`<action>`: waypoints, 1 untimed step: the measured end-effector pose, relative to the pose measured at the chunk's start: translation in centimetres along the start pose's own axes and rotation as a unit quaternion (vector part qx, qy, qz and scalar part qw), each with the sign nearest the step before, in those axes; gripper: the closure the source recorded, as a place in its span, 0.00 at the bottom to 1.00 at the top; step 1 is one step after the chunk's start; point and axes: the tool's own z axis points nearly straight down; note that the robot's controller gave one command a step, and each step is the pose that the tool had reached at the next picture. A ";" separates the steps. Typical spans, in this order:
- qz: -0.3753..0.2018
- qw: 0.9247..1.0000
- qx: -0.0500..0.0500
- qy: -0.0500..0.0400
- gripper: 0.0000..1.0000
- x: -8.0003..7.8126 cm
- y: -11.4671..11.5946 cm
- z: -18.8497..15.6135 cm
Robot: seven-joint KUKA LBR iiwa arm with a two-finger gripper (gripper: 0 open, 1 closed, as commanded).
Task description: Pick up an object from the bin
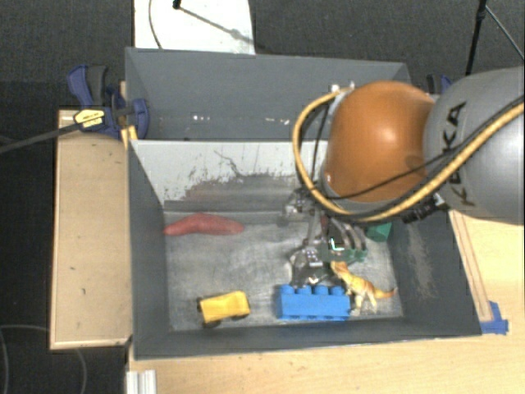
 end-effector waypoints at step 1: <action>0.002 1.000 -0.001 -0.004 0.00 -0.2 -0.1 -0.4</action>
Offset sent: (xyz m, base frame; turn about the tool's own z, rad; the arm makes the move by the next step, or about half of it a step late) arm -0.0095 -0.0777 -0.1620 -0.3835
